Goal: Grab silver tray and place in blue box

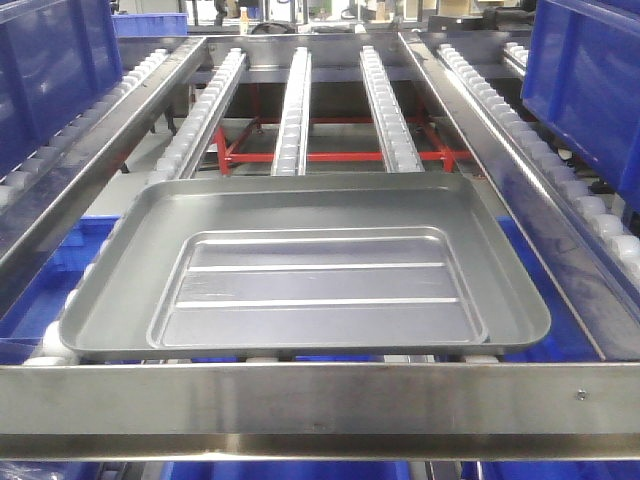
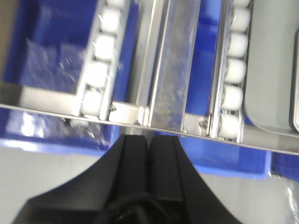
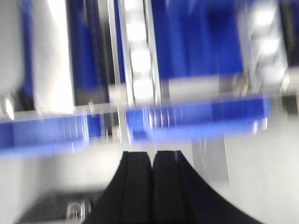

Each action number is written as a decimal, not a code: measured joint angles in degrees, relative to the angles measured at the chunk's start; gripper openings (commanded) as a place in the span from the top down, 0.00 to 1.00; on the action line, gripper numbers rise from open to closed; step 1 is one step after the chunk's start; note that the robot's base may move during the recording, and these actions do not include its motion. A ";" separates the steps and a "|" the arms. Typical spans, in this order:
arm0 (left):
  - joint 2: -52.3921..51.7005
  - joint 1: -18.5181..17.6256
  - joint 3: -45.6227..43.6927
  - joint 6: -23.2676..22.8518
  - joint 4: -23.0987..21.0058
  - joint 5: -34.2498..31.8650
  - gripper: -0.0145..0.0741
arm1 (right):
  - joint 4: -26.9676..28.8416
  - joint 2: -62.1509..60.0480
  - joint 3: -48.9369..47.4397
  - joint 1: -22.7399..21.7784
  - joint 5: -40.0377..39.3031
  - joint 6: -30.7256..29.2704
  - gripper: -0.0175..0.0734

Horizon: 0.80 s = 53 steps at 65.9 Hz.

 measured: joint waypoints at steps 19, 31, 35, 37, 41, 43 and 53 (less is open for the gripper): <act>7.12 -12.95 -4.22 -0.27 -8.99 -1.33 0.95 | 1.77 8.18 -4.71 8.13 -0.77 2.27 0.74; 16.03 -26.29 -7.11 -23.26 7.01 -3.49 0.95 | -7.78 17.64 -10.42 18.70 -0.91 18.43 0.74; 20.55 -29.07 -9.03 -29.33 12.02 -3.23 0.95 | -11.23 21.67 -13.14 22.20 -1.02 23.72 0.74; 22.35 -29.84 -10.36 -31.06 13.39 -3.23 0.95 | -11.87 23.77 -14.55 23.42 -1.05 25.06 0.74; 26.90 -30.85 -13.13 -32.74 14.47 -3.56 0.95 | -12.10 27.77 -17.23 25.69 -1.27 26.78 0.74; 29.14 -31.12 -14.86 -33.27 14.60 -3.85 0.95 | -11.92 30.04 -18.75 26.66 -1.40 27.16 0.74; 37.84 -31.36 -22.15 -33.87 14.89 -4.18 0.95 | -9.64 39.22 -25.70 28.38 -1.49 25.95 0.74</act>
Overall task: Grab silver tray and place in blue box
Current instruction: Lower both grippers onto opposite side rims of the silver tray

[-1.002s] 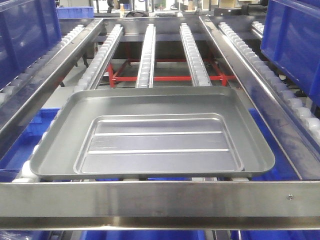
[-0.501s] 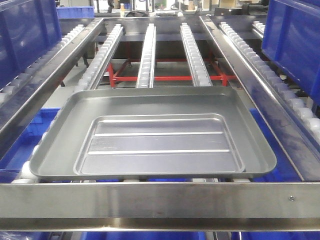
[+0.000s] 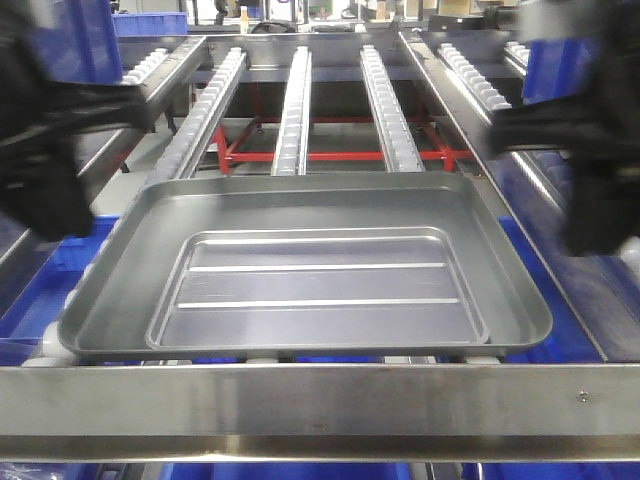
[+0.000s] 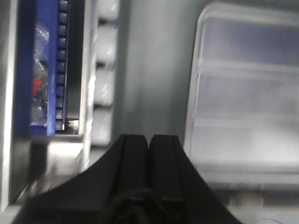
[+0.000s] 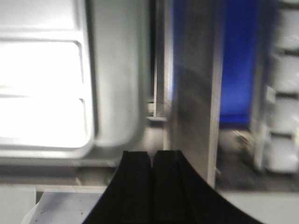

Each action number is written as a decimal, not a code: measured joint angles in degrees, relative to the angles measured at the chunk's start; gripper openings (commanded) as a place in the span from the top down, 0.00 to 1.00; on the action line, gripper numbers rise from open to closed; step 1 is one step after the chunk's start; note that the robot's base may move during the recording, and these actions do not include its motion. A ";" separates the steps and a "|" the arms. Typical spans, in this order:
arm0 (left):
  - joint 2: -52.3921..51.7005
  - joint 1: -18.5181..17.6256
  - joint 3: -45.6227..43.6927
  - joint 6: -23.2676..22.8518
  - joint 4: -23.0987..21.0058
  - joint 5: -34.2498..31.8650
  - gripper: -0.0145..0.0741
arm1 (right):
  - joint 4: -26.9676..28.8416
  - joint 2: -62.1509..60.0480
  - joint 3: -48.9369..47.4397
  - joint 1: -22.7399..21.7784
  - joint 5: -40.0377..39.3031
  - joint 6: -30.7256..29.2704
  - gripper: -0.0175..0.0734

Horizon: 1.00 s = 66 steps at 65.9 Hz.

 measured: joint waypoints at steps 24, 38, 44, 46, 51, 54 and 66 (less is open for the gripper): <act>9.85 0.00 -5.82 -0.14 -0.27 -0.69 0.95 | 2.46 13.74 -11.33 0.18 -1.66 -2.47 0.74; 11.03 0.00 -5.92 -0.16 -0.39 -1.09 0.93 | 2.70 15.69 -11.77 0.18 -1.70 -2.63 0.73; 11.46 0.00 -6.03 -0.16 -0.61 -1.32 0.85 | 2.90 15.74 -11.77 0.22 -2.02 -2.73 0.61; 11.55 0.00 -6.03 -0.16 -0.88 -1.41 0.83 | 2.91 15.74 -11.77 0.22 -2.03 -2.73 0.56; 11.87 0.00 -6.11 -0.03 -1.77 -1.82 0.70 | 3.04 15.74 -11.77 0.22 -2.11 -2.73 0.43; 12.14 0.00 -6.11 0.21 -2.34 -2.18 0.65 | 3.04 15.74 -11.77 0.22 -2.11 -2.73 0.38; 13.84 0.00 -6.48 0.39 -2.96 -2.82 0.61 | 3.13 16.38 -11.77 0.22 -2.24 -2.73 0.38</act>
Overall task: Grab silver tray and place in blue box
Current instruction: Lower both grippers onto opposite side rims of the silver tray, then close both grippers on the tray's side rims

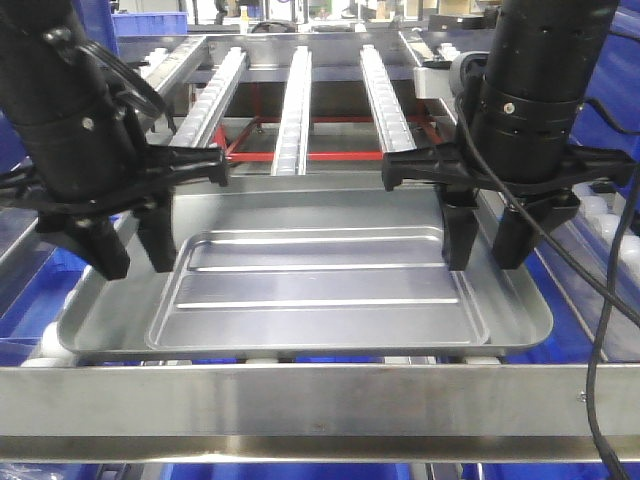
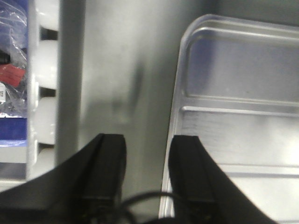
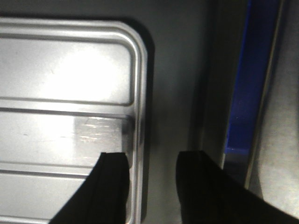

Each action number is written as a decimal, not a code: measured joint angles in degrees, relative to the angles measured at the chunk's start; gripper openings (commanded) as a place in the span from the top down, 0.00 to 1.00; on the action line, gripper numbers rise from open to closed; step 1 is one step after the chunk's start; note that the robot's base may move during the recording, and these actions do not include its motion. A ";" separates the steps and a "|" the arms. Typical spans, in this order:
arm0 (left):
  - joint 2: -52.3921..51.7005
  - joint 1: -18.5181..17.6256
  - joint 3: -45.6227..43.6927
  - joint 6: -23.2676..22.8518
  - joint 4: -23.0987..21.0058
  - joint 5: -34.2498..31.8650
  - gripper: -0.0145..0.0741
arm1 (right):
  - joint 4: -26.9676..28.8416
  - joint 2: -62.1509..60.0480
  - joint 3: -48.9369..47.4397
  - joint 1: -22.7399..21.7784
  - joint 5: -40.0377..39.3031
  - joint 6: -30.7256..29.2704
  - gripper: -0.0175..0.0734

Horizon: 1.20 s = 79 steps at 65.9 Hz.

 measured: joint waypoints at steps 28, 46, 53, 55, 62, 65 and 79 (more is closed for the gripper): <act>1.68 0.00 -0.32 0.10 0.00 -2.31 0.61 | 0.83 1.28 0.00 0.00 -1.42 0.00 0.38; 1.68 -1.21 -0.69 0.10 0.11 -2.20 0.61 | 0.83 1.40 0.00 0.00 -1.42 0.00 0.38; 1.68 -1.43 -0.69 0.10 0.11 -1.98 0.61 | 0.96 1.51 0.00 0.00 -1.42 0.00 0.38; 1.68 -1.43 -0.69 0.10 0.11 -1.70 0.61 | 1.06 1.51 0.00 0.00 -1.42 0.00 0.38; 1.68 -1.43 -0.69 0.10 0.20 -1.29 0.61 | 1.06 1.73 -0.09 0.00 -1.42 0.00 0.38; 1.68 -1.43 -0.69 0.10 0.20 -1.29 0.61 | 1.06 1.73 -0.09 0.00 -1.42 0.00 0.38; 3.91 -1.47 -0.80 0.10 -0.01 -1.29 0.61 | 1.23 1.73 -0.09 0.00 -1.42 0.00 0.38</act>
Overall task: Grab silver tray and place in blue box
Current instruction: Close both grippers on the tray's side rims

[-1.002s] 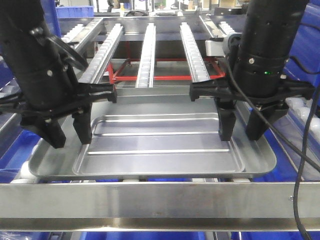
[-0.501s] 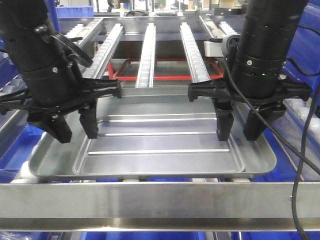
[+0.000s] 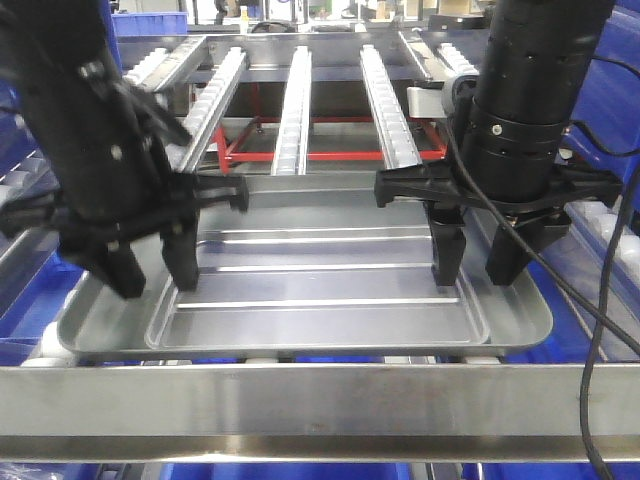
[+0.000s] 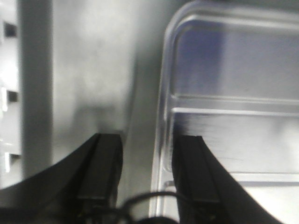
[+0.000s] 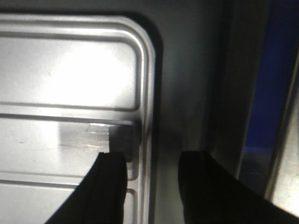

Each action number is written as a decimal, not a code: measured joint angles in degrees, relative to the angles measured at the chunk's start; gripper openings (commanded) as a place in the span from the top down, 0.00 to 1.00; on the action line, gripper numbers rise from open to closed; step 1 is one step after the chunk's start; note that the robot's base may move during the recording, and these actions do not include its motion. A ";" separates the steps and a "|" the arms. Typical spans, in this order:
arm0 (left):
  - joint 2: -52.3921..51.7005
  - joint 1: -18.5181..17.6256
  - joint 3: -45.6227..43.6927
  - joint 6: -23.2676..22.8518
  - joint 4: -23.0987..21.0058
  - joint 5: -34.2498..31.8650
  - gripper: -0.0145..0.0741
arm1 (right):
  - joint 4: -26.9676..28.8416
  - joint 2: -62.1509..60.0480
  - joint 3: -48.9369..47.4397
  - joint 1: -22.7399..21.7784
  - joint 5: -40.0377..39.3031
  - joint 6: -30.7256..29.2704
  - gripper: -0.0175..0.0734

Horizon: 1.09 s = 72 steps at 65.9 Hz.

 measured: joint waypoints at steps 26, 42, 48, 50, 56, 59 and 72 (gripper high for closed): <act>0.55 0.00 -0.39 0.00 -0.82 0.21 0.61 | 0.13 0.00 0.00 0.00 0.00 0.00 0.38; 0.55 0.00 -0.39 0.00 -0.91 0.33 0.61 | 0.13 0.83 0.00 0.00 -0.12 0.00 0.38; 0.55 0.00 -0.44 0.00 -0.91 0.33 0.61 | 0.13 1.04 -0.14 0.09 -0.24 0.00 0.38; 0.55 0.00 -0.44 0.00 -0.91 0.33 0.61 | 0.13 1.04 -0.14 0.19 -0.24 0.00 0.38; 0.55 0.00 -0.44 0.00 -0.91 0.33 0.61 | 0.13 1.04 -0.14 0.27 -0.33 0.00 0.42; 0.55 0.00 -0.44 0.00 -0.91 0.33 0.61 | 0.13 1.04 -0.14 0.27 -0.33 0.00 0.44; 0.55 0.00 -0.44 0.00 -0.91 0.33 0.63 | 0.37 1.04 -0.27 0.36 -0.46 0.00 0.52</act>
